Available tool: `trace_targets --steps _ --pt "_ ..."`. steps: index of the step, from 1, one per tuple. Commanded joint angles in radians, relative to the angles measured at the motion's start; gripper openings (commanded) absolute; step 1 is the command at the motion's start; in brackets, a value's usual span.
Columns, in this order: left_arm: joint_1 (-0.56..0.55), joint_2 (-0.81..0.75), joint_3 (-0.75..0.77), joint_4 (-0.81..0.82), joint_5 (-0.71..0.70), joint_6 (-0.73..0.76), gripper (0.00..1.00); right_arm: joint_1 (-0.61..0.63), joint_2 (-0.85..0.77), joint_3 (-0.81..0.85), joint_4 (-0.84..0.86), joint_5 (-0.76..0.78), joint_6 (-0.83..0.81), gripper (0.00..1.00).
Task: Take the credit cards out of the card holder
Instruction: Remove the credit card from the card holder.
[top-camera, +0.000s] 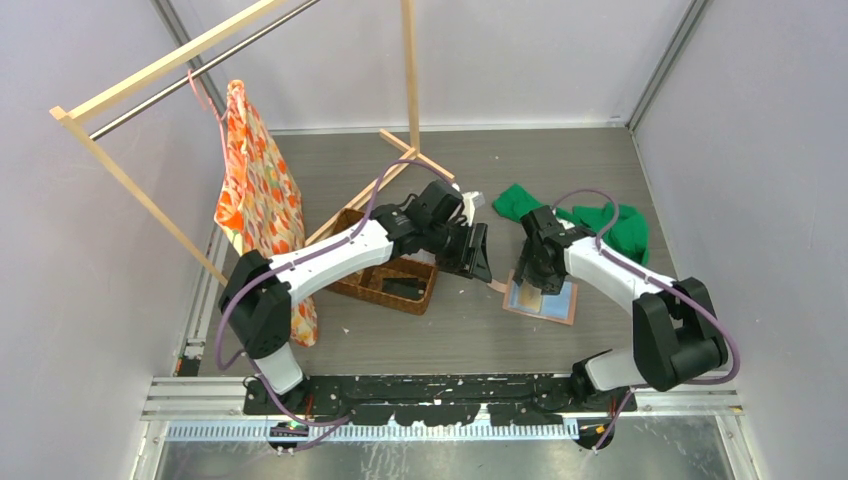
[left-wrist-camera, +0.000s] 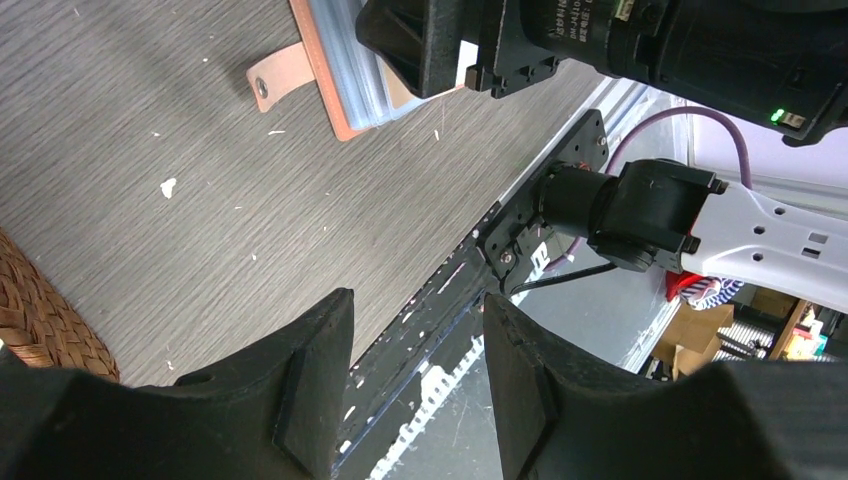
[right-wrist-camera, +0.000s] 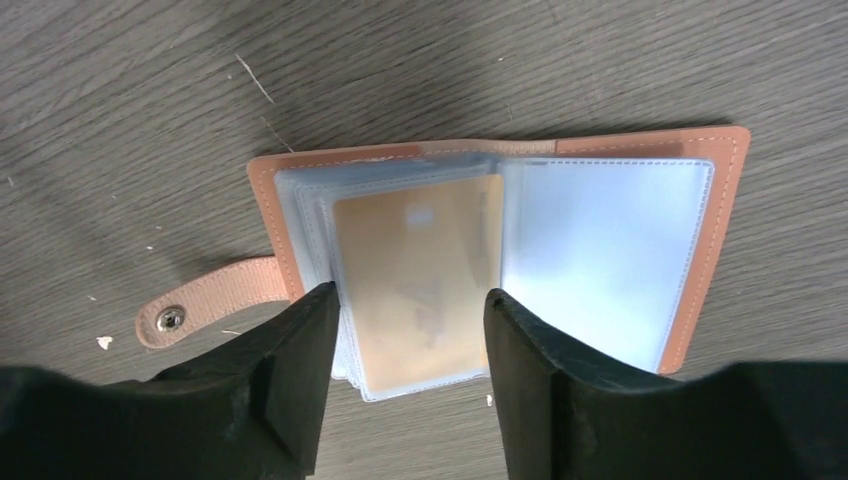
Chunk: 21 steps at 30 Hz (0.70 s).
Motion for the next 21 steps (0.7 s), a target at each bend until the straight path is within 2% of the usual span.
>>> trace_targets --steps 1,4,8,17,21 --pt "0.001 0.007 0.038 0.021 0.029 0.005 0.52 0.0 -0.057 -0.007 -0.018 0.04 0.016 0.55" --pt "0.001 0.014 0.041 0.024 0.033 0.005 0.52 0.001 -0.075 -0.013 -0.024 0.039 0.018 0.47" --pt "0.001 0.026 0.049 0.025 0.041 0.006 0.52 0.001 -0.106 -0.012 -0.051 0.052 0.02 0.41" --pt "0.0 0.048 0.074 0.028 0.055 0.006 0.52 -0.001 -0.212 -0.018 -0.131 0.145 0.077 0.38" --pt "-0.001 0.055 0.081 0.031 0.063 0.007 0.52 -0.008 -0.232 -0.005 -0.227 0.239 0.152 0.37"
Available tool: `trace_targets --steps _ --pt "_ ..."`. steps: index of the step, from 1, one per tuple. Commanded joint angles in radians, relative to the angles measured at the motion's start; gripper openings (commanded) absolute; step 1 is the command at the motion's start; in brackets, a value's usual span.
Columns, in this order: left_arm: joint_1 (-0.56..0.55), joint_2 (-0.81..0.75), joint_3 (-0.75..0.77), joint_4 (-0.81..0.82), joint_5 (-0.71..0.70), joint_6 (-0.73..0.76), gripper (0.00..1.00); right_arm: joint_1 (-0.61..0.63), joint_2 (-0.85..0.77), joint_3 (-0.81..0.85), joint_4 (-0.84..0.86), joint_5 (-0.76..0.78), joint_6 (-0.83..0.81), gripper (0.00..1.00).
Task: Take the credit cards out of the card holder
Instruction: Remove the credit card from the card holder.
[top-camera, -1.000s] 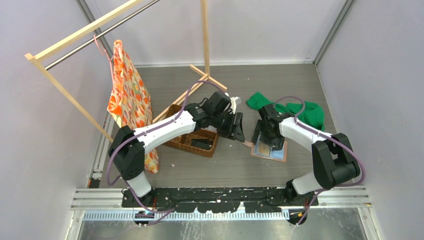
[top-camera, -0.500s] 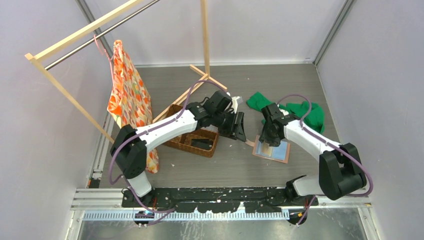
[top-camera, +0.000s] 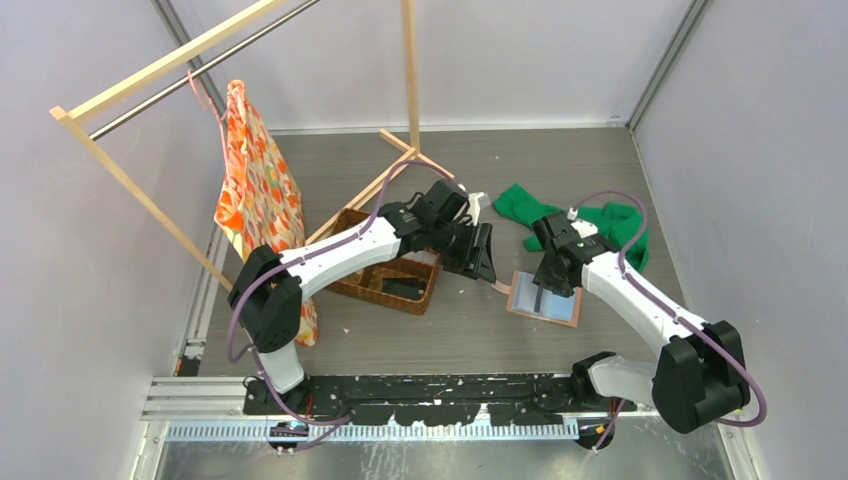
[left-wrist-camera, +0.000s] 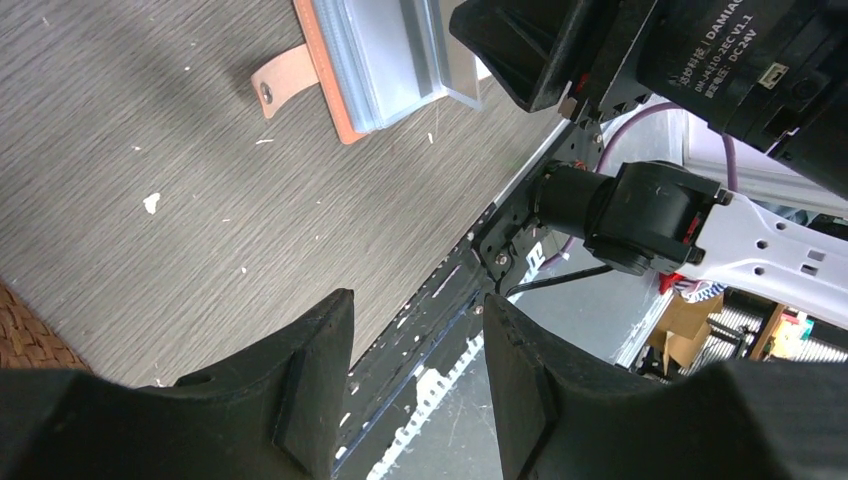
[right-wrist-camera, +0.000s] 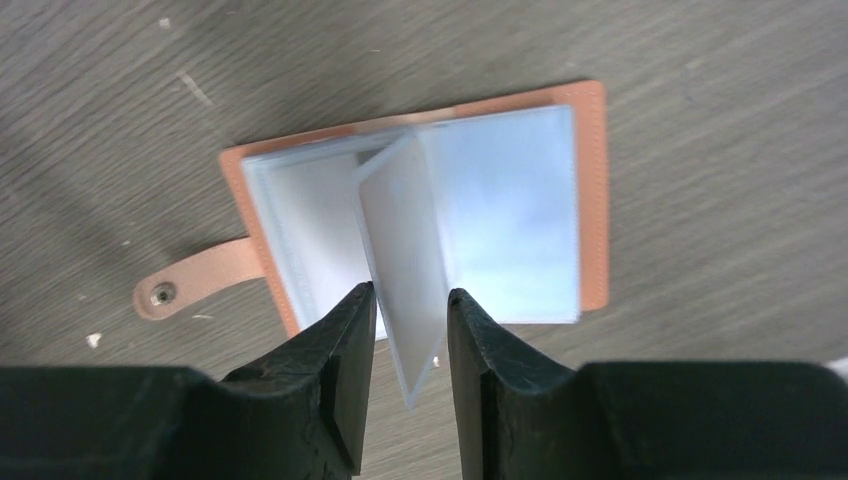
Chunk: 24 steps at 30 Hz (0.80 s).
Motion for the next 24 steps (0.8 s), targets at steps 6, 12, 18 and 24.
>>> trace_targets --steps 6,12,18,24 --pt "-0.002 0.013 0.06 0.037 0.052 0.006 0.52 -0.042 -0.065 -0.029 -0.199 0.197 0.214 0.47" --pt "-0.007 0.024 0.068 0.042 0.07 0.01 0.52 -0.065 -0.134 -0.038 -0.234 0.216 0.253 0.54" --pt "-0.025 0.059 0.096 0.054 0.064 0.001 0.52 -0.071 -0.175 0.004 -0.244 0.237 0.227 0.54" --pt "-0.081 0.182 0.184 0.114 0.085 -0.045 0.53 -0.145 -0.202 -0.047 -0.092 0.055 0.139 0.54"
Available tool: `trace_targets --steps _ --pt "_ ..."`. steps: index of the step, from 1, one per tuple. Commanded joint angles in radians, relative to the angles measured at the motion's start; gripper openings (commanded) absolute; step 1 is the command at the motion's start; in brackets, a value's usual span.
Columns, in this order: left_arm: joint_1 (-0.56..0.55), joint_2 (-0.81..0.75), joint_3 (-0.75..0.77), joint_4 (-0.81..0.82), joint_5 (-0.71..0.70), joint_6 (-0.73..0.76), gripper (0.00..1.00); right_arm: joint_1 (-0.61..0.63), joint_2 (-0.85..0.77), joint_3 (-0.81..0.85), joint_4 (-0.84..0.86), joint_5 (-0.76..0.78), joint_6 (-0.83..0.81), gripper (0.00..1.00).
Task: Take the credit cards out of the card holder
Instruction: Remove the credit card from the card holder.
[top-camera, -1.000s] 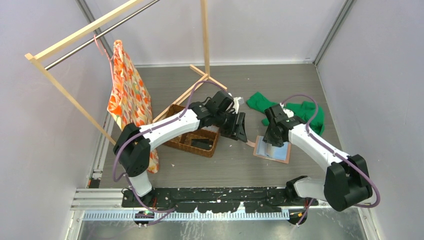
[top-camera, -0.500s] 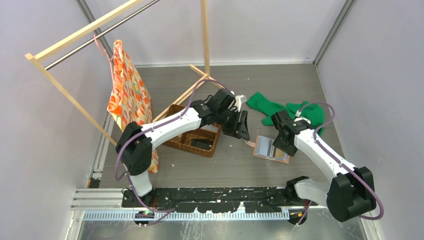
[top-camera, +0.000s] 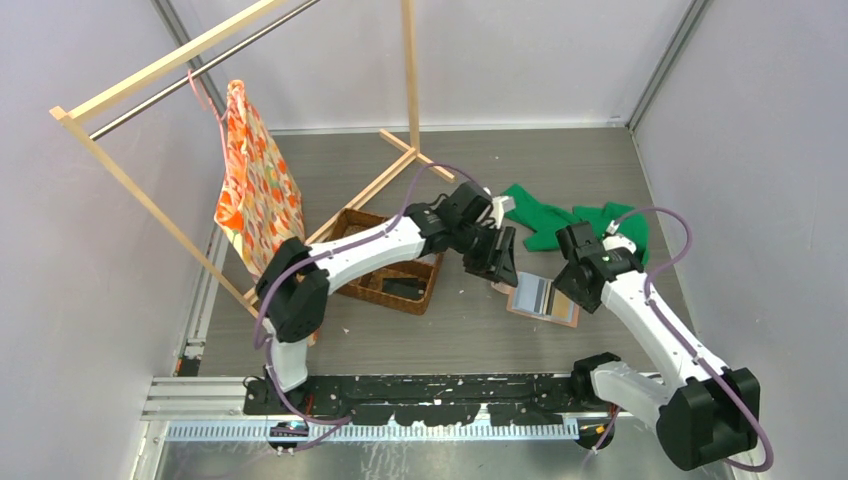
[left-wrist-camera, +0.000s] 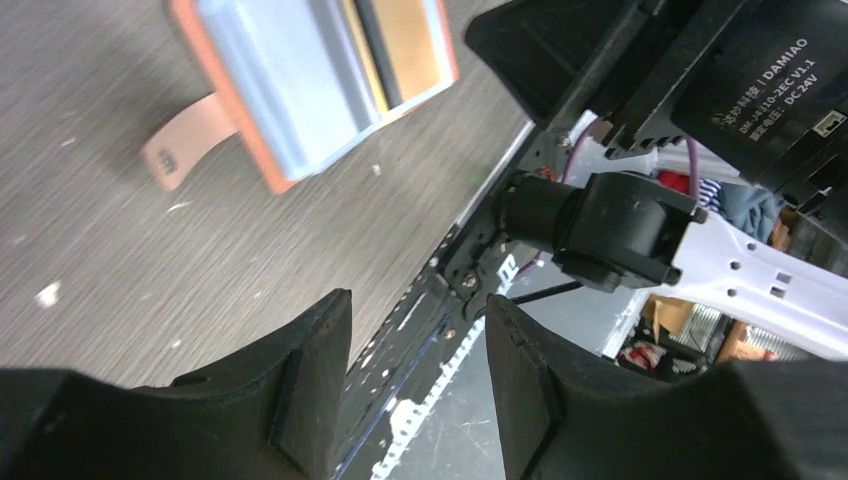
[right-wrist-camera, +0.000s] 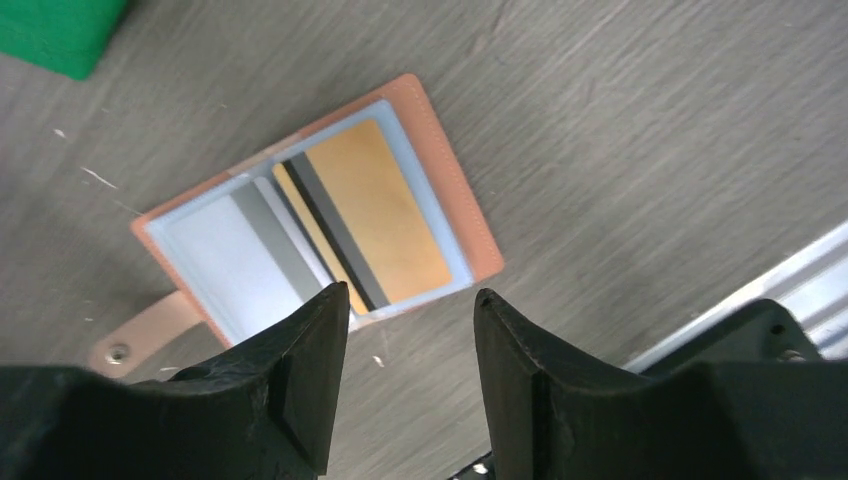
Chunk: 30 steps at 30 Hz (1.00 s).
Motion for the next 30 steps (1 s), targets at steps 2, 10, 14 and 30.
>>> trace_targets --steps 2,10,14,30 --pt "-0.04 0.114 0.096 0.156 0.098 -0.095 0.52 -0.154 -0.039 -0.044 0.165 -0.198 -0.091 0.5" --pt "-0.049 0.246 0.051 0.496 0.124 -0.308 0.52 -0.455 -0.04 -0.128 0.304 -0.555 -0.196 0.44" --pt "-0.055 0.279 0.045 0.594 0.114 -0.357 0.52 -0.496 -0.005 -0.145 0.344 -0.596 -0.207 0.44" --pt "-0.057 0.428 0.068 0.714 0.098 -0.45 0.56 -0.582 0.119 -0.209 0.458 -0.649 -0.215 0.44"
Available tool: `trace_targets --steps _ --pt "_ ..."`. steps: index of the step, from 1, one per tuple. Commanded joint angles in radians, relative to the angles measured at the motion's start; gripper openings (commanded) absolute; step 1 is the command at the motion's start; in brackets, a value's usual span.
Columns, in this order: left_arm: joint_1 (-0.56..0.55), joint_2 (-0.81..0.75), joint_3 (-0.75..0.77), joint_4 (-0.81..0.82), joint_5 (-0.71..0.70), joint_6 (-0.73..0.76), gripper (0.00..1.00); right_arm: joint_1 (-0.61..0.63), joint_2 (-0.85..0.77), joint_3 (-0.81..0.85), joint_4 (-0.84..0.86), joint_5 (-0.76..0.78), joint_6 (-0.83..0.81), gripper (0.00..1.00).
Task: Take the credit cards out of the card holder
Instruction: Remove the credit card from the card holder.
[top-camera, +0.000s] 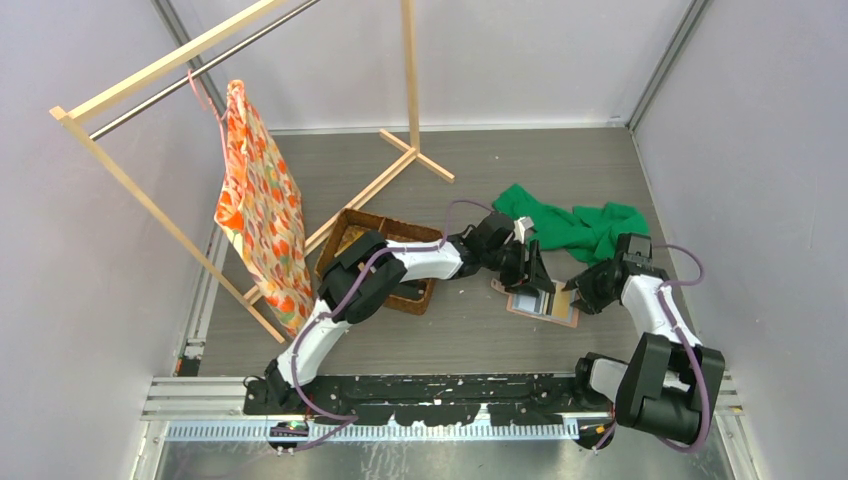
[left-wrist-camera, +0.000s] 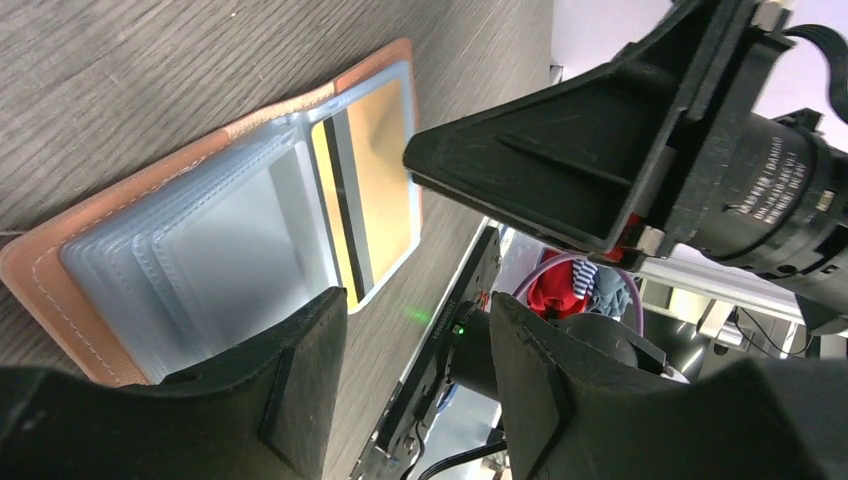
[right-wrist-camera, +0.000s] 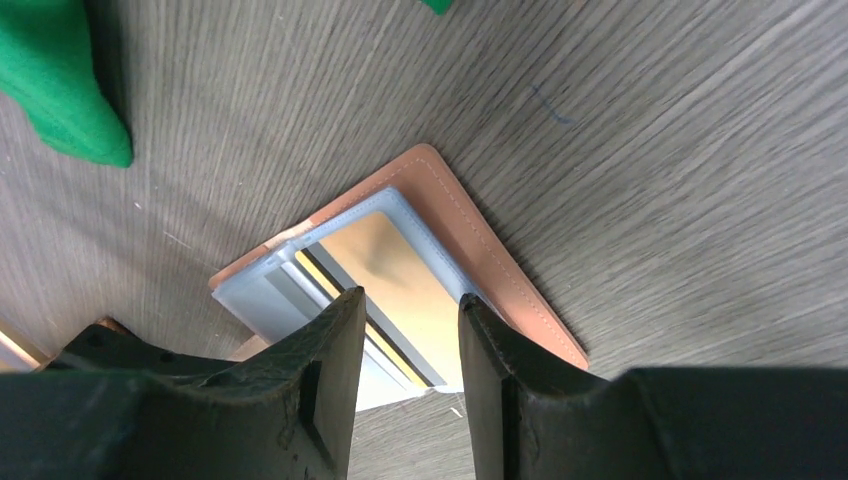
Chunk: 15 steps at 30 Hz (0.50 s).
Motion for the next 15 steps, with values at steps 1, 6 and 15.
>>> trace_targets --steps 1,6,15 --pt "-0.003 0.003 0.022 0.074 -0.002 -0.012 0.56 -0.01 0.029 -0.01 0.064 -0.018 -0.006 0.44" --pt "-0.003 0.014 0.034 0.06 0.006 -0.006 0.56 -0.013 0.055 -0.02 0.082 -0.003 0.004 0.44" --pt "-0.003 0.03 0.069 -0.029 0.009 0.046 0.57 -0.015 0.091 -0.032 0.102 -0.017 0.013 0.44"
